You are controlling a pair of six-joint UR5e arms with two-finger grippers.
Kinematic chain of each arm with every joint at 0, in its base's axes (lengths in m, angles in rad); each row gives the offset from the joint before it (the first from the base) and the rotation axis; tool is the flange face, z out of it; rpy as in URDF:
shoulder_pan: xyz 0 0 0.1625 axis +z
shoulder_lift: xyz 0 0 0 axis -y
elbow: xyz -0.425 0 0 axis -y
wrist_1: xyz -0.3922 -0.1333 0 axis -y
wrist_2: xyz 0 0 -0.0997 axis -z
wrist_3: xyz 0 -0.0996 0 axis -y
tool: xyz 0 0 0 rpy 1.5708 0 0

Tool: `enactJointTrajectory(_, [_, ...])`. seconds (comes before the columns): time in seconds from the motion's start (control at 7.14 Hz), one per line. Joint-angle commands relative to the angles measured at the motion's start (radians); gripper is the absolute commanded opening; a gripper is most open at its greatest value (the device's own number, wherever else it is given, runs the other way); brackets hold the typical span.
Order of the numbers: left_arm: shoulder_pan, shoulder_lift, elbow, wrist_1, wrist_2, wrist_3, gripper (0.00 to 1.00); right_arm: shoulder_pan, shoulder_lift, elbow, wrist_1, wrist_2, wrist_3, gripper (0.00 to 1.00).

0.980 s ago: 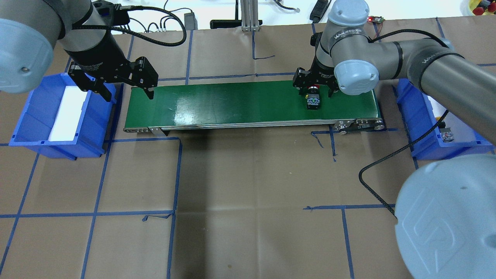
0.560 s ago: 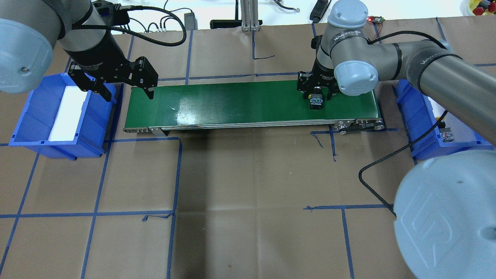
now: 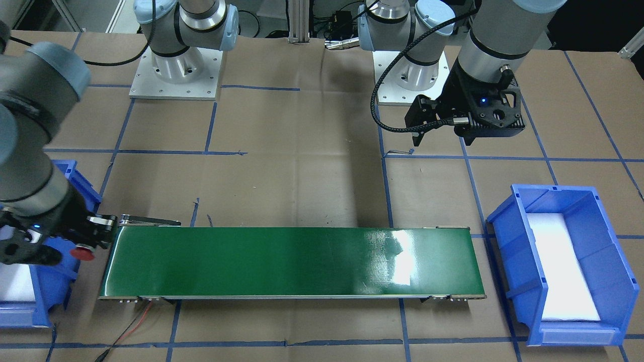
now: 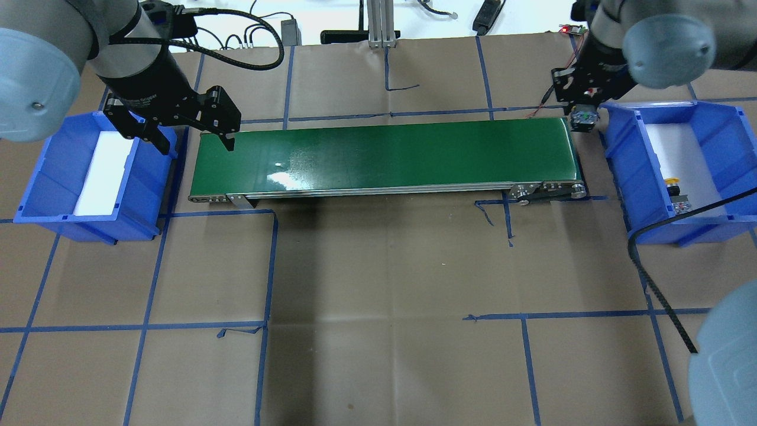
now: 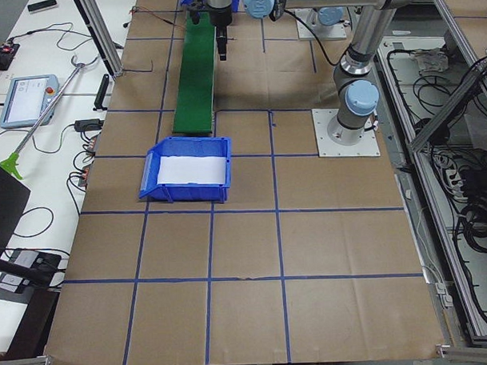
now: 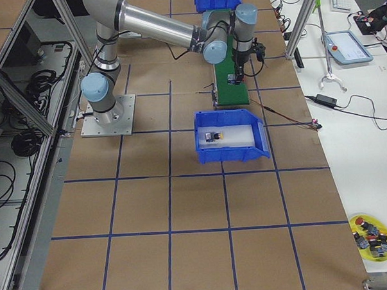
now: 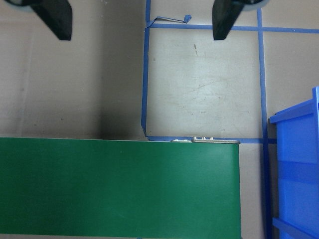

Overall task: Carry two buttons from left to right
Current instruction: 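Carry the red button with the right gripper into the blue bin and release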

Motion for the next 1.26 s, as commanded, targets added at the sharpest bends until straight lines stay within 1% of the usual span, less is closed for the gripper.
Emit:
enactJointTrajectory(0.0, [0.0,0.0,0.0,-0.001,0.0,0.0,1.0,-0.166,0.005,-0.116,0.063,0.001,-0.262,0.04])
enactJointTrajectory(0.14, [0.0,0.0,0.0,-0.001,0.0,0.0,1.0,-0.238,0.027,-0.118,0.06,0.013,-0.334,0.04])
enactJointTrajectory(0.28, [0.0,0.0,0.0,-0.001,0.0,0.0,1.0,-0.267,0.073,-0.112,0.049,0.015,-0.39,0.04])
enactJointTrajectory(0.56, [0.0,0.0,0.0,0.001,0.0,0.0,1.0,-0.281,0.142,-0.1,0.045,0.016,-0.421,0.04])
enactJointTrajectory(0.7, [0.0,0.0,0.0,0.001,0.0,0.0,1.0,-0.291,0.157,-0.072,0.019,0.016,-0.421,0.04])
enactJointTrajectory(0.98, [0.0,0.0,0.0,-0.001,0.0,0.0,1.0,-0.292,0.17,0.032,-0.139,0.016,-0.43,0.04])
enactJointTrajectory(1.12, [0.0,0.0,0.0,0.001,0.0,0.0,1.0,-0.292,0.19,0.064,-0.188,0.016,-0.431,0.04])
